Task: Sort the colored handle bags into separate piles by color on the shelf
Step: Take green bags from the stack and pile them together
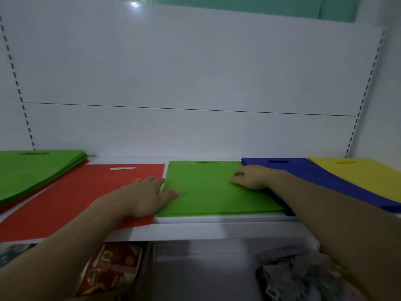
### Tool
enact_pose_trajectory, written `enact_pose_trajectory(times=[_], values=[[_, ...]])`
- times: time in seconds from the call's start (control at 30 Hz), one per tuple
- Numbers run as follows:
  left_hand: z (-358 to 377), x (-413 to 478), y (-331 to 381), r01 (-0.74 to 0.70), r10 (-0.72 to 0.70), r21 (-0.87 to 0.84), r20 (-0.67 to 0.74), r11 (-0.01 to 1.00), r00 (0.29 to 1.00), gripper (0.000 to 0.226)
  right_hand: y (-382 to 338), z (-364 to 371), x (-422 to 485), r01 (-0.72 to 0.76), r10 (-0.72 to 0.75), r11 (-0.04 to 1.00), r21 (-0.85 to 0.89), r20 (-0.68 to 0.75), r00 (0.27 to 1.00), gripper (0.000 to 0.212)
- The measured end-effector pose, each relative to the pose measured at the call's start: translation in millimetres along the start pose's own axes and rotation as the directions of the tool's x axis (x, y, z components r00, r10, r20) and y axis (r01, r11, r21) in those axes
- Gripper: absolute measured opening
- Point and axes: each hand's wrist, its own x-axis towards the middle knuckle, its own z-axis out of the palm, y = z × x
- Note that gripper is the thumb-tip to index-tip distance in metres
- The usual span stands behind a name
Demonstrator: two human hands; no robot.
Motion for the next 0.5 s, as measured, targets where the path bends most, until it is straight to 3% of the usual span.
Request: enact_pose_trajectory(times=[0.03,0.1,0.23,0.27,0.4,0.43,0.5], values=[[3.1,3.5,-7.4,0.024,-0.025,0.023,0.027,0.999,0.999,0.13,-1.7,0.7,-0.8,-0.005,0.005,1.0,0.0,0.004,1.0,0.061],[6.7,8.1,-14.4,0.044,-0.047,0.064,0.047,0.997,0.998,0.131,-4.1,1.5,-2.9,-0.017,0.017,1.0,0.003,0.005,1.0,0.063],[4.3,9.2,-7.6,0.058,-0.061,0.058,0.042,0.997,0.997,0.084,-4.4,4.1,-3.4,-0.031,0.031,0.999,0.028,0.0,1.0,0.064],[2.6,9.9,-7.6,0.053,-0.056,0.046,0.046,0.997,0.997,0.084,-4.4,4.7,-3.5,-0.03,0.03,0.999,0.036,0.001,1.0,0.064],[-2.4,11.5,-7.5,0.033,-0.034,0.018,0.042,0.999,0.999,0.123,-3.6,3.3,-2.3,-0.027,0.026,0.999,0.029,0.018,1.0,0.065],[-3.9,9.4,-4.4,0.042,-0.042,-0.004,0.029,0.999,0.999,0.117,-3.3,1.6,-1.2,-0.024,0.023,1.0,0.02,0.026,0.999,0.066],[-5.8,4.6,4.1,0.042,-0.043,-0.088,-0.001,0.995,0.999,0.083,-3.7,-3.5,1.9,-0.007,0.006,1.0,0.021,0.024,1.0,0.066]])
